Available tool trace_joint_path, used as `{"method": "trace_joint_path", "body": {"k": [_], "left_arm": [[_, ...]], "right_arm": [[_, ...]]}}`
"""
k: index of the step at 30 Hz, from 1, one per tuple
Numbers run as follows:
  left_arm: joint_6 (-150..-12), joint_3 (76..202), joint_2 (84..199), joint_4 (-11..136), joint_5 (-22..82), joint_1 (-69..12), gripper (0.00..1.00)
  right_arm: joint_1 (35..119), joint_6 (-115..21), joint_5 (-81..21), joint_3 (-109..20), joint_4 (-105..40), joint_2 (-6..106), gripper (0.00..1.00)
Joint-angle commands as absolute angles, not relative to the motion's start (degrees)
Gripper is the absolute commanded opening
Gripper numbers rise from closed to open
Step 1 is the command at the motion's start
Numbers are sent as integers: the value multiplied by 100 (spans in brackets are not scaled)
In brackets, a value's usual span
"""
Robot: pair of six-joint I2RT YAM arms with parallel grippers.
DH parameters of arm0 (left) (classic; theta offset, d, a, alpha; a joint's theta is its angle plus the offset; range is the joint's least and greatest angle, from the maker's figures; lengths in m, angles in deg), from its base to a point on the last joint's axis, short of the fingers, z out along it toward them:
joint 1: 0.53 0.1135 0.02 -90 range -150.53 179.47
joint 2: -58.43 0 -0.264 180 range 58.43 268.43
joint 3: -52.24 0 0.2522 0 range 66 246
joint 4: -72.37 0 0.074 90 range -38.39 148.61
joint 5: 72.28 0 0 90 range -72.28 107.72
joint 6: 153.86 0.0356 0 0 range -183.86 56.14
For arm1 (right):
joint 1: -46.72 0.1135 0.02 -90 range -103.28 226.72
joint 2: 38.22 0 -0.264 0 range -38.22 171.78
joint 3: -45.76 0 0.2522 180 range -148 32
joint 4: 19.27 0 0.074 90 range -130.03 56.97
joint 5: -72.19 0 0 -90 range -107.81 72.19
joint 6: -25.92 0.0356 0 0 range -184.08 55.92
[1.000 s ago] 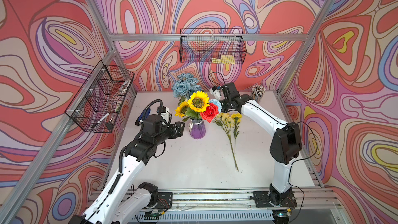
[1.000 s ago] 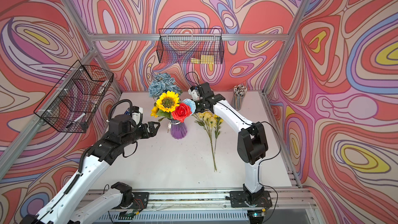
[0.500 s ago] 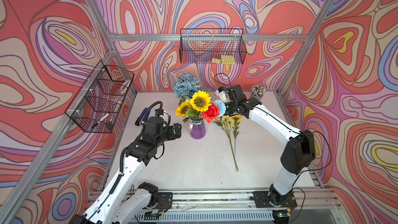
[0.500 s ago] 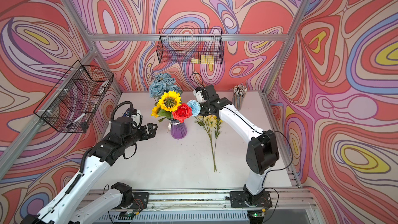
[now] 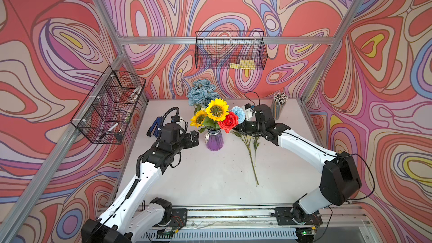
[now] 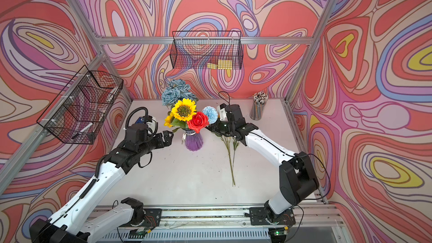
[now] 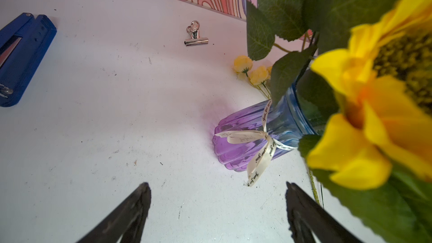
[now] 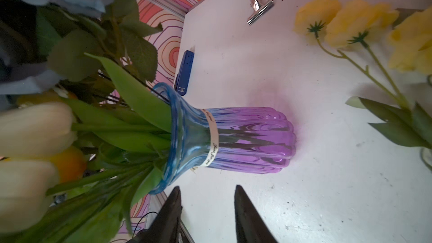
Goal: Pick out yellow flowers from the vase
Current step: Adjust the vase at the center of the board.
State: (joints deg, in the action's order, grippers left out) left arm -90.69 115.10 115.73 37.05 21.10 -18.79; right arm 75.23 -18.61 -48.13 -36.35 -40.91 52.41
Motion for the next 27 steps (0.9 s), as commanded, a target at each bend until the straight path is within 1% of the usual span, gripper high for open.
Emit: {"method": "trace_joint_path", "body": {"k": [1, 8, 17, 22, 24, 27], "left_arm": [[-9129, 11631, 11556, 3903, 2173, -1826, 91], [-9092, 11635, 11614, 3936, 2184, -1771, 91], [-9108, 11638, 11688, 3981, 2255, -1758, 91], [-9097, 11638, 11668, 3981, 2240, -1744, 91], [-9089, 11645, 11676, 3971, 2251, -1742, 91], [-9077, 11654, 11666, 3961, 2234, -1748, 91]], "right_arm": [[7561, -1674, -5107, -3876, -3637, 5376, 39], [7600, -1964, -5245, -4277, -4101, 5668, 38], [7649, -2553, -5153, -4872, -5068, 6055, 37], [7663, -2667, -5112, -4990, -5186, 6107, 32], [7661, -2725, -5081, -5058, -5263, 6157, 24], [7677, -2855, -5023, -5202, -5434, 6254, 19]]}}
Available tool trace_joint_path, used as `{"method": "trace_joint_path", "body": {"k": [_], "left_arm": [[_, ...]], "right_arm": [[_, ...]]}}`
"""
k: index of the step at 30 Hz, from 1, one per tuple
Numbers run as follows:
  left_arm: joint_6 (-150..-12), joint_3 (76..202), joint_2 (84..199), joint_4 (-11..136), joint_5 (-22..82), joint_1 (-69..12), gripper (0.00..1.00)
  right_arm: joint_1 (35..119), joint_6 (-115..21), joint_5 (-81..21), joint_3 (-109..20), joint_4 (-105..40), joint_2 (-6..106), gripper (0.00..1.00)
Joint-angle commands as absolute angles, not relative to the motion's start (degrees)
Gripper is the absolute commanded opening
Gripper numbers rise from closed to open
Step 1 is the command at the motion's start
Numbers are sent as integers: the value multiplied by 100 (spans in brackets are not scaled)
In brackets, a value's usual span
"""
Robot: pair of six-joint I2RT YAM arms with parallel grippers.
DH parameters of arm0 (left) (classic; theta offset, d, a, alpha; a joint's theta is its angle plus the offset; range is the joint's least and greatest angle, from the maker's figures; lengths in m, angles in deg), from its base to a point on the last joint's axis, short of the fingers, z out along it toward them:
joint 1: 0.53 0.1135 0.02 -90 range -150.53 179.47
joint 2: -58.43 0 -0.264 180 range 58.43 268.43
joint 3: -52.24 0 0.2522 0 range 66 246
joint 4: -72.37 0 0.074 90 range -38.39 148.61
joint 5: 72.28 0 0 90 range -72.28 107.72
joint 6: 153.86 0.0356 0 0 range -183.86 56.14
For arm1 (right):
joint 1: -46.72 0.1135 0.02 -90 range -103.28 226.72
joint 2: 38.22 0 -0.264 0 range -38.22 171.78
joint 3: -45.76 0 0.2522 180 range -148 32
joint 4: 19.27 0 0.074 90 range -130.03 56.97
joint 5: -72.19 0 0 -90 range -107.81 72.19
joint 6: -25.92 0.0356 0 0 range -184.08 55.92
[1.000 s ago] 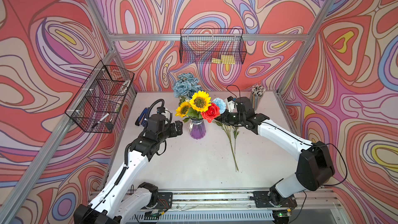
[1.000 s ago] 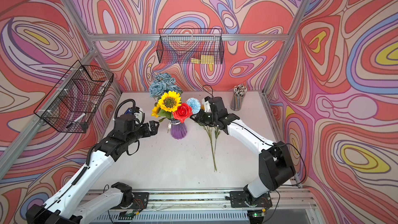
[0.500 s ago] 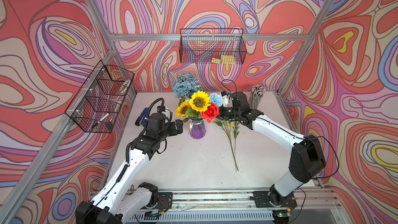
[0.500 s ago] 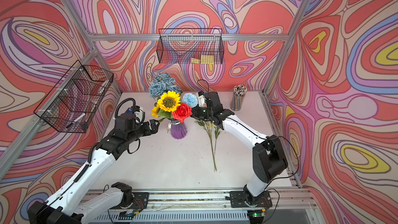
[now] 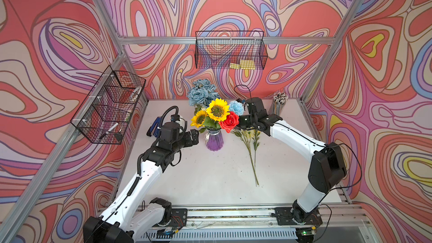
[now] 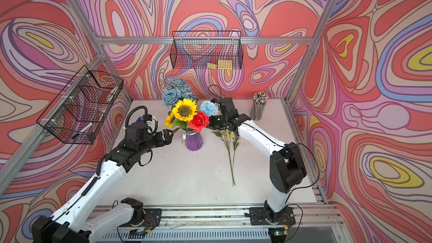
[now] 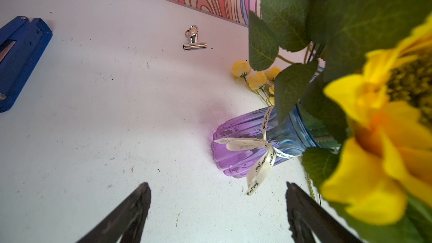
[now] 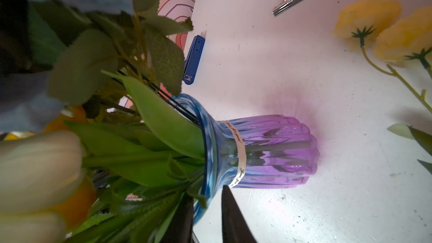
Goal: Pick out yellow flowers from the vase
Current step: Adjust the vase at the center of the board.
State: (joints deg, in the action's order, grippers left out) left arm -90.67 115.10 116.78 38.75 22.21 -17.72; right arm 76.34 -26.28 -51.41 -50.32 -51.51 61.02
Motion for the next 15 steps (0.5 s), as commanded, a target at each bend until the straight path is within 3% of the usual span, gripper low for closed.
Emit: {"method": "trace_joint_path", "body": {"k": [1, 7, 15], "left_arm": [[-9077, 11658, 11657, 3945, 2233, -1742, 91], [-9065, 11638, 11613, 3930, 2196, -1736, 91], [-9014, 11651, 11522, 3853, 2145, -1731, 91]], "right_arm": [[7678, -2870, -5022, -5239, -5447, 6277, 17], [7695, -2957, -5054, -5505, -5500, 6554, 7], [7704, -3517, -5314, -6533, -5984, 7285, 4]]}}
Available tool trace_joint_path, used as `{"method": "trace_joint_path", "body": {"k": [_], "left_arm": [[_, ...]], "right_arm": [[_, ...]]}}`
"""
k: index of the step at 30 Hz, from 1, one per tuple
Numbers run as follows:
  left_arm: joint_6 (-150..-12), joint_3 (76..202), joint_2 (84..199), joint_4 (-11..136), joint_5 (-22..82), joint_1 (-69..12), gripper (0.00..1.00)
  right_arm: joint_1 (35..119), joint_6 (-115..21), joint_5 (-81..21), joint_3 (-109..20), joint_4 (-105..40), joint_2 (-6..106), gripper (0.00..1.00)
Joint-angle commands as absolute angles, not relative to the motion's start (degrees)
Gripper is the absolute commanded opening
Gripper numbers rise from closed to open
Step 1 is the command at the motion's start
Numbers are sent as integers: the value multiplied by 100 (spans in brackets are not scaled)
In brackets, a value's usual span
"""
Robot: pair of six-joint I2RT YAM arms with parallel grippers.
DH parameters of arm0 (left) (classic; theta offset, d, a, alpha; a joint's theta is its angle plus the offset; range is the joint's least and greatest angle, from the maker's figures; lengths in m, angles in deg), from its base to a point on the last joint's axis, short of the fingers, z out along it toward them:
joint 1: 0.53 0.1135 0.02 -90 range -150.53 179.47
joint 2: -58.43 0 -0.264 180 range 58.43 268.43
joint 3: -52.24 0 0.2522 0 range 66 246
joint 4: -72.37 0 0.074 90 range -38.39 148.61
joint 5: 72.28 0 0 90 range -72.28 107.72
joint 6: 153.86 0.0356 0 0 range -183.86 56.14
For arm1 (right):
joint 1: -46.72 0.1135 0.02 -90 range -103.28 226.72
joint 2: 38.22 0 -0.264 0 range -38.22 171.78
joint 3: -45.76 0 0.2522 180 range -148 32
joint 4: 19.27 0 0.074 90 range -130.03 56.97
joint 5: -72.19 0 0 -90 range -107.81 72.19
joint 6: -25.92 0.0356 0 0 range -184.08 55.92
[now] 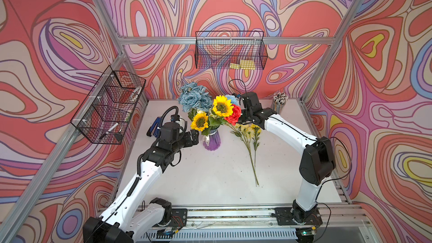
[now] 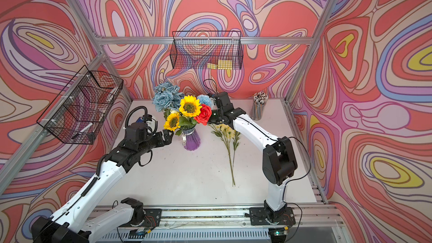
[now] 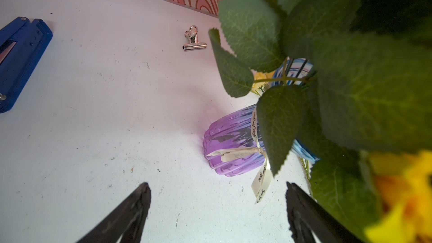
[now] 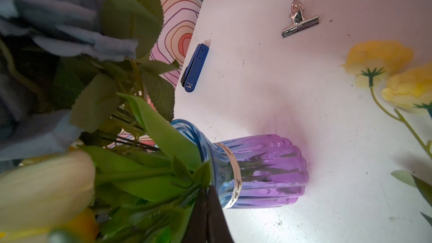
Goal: Pick out yellow flowers from the vase
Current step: Adjust the vase at the center of the board.
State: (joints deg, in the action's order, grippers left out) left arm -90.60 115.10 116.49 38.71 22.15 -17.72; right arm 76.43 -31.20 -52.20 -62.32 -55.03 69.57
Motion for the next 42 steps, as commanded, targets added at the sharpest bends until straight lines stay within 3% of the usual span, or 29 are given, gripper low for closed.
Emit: {"method": "trace_joint_path", "body": {"k": [1, 11, 20, 24, 28, 34, 42], "left_arm": [[-8999, 11656, 11496, 3827, 2141, -1738, 91], [-8901, 11599, 11222, 3620, 1923, -1725, 92], [-8964, 11648, 11380, 3741, 2095, -1723, 92], [-8950, 11658, 11354, 3790, 2172, -1721, 92], [-8920, 11627, 11336, 3828, 2117, -1720, 92], [-8858, 11599, 11449, 4073, 2025, -1716, 93], [-8779, 11626, 11625, 4306, 2169, -1718, 93]], "right_arm": [[7704, -3683, -5345, -6763, -6147, 7412, 4], [7707, -5071, -5574, -8515, -7669, 8436, 6], [7696, -4918, -4755, -7982, -6678, 7853, 52], [7695, -4957, -4354, -7694, -6436, 7525, 65], [7686, -4738, -3021, -6969, -6079, 6950, 75], [7603, -4326, -1250, -4528, -4658, 5177, 77], [7709, -3862, -1254, -1786, -3438, 2594, 78]]}}
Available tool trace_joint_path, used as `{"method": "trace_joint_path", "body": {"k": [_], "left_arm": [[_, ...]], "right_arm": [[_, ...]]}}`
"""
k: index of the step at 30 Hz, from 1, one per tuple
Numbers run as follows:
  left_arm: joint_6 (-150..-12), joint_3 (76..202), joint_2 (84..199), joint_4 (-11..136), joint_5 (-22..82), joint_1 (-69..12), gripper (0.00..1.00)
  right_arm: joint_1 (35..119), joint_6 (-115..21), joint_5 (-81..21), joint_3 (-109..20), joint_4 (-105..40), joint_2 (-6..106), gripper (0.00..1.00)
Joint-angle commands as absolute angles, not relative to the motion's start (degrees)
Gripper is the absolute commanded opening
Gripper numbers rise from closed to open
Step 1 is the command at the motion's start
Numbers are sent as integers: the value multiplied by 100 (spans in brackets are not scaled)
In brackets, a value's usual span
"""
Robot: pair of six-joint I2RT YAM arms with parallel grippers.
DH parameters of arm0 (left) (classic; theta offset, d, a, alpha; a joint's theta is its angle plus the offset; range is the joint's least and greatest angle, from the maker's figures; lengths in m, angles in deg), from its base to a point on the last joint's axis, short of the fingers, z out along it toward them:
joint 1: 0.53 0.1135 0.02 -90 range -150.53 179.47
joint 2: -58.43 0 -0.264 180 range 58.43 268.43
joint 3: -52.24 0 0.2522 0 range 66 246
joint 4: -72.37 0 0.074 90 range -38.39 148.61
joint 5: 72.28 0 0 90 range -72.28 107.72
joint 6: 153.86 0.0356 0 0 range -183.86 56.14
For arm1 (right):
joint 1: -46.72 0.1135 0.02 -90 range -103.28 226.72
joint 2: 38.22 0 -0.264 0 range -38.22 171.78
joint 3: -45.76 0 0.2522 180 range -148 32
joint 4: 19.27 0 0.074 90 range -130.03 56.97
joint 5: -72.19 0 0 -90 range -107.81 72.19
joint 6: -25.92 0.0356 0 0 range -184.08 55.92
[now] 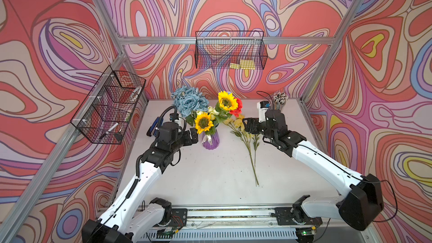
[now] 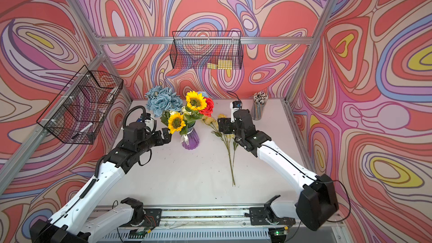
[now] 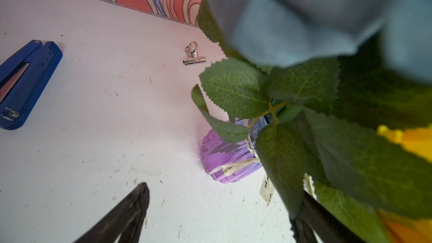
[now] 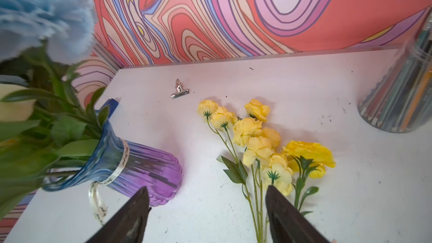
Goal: Pick out yellow flowers from the vase
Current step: Adjust the vase at the center of the board, then pick up the flower from the vase.
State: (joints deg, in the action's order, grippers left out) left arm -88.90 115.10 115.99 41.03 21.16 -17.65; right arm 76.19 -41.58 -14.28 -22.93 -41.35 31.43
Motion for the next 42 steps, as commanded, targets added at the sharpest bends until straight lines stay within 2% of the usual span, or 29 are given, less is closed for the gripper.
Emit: {"method": "trace_joint_path", "body": {"k": [1, 3, 6, 9, 12, 18, 24, 29, 36, 42], "left_arm": [[-8753, 11621, 11613, 4307, 2168, -1718, 93], [-8725, 11640, 11609, 4305, 2139, -1696, 93], [-8744, 11608, 11582, 4490, 2115, -1691, 94], [-8750, 11601, 11616, 4474, 2207, -1679, 94], [-8751, 11602, 11685, 4445, 2311, -1666, 94], [-8652, 11611, 11685, 4384, 2283, -1628, 94], [-8645, 11611, 11670, 4384, 2294, -1604, 95], [-8728, 11574, 11699, 4467, 2453, -1593, 95], [-8716, 11609, 11670, 4459, 2491, -1591, 95], [-8691, 11605, 11663, 4437, 2476, -1596, 95]], "right_arm": [[7859, -3767, -1267, -1490, -3195, 2331, 78], [8377, -3786, -1197, -1189, -2845, 2012, 77], [9617, -4289, -441, -1208, -2348, 2051, 74], [10678, -4826, 272, -1622, -1959, 2621, 72], [11217, -5263, 661, -2232, -1777, 3319, 70], [11325, -6113, 1349, -3128, -1469, 4153, 72], [11306, -6818, 2143, -4025, -1905, 4419, 74], [11166, -6873, 2551, -4262, -2226, 4379, 76], [11114, -6289, 1986, -4225, -3104, 4055, 75], [11149, -5890, 1370, -3532, -3072, 3494, 75]]}}
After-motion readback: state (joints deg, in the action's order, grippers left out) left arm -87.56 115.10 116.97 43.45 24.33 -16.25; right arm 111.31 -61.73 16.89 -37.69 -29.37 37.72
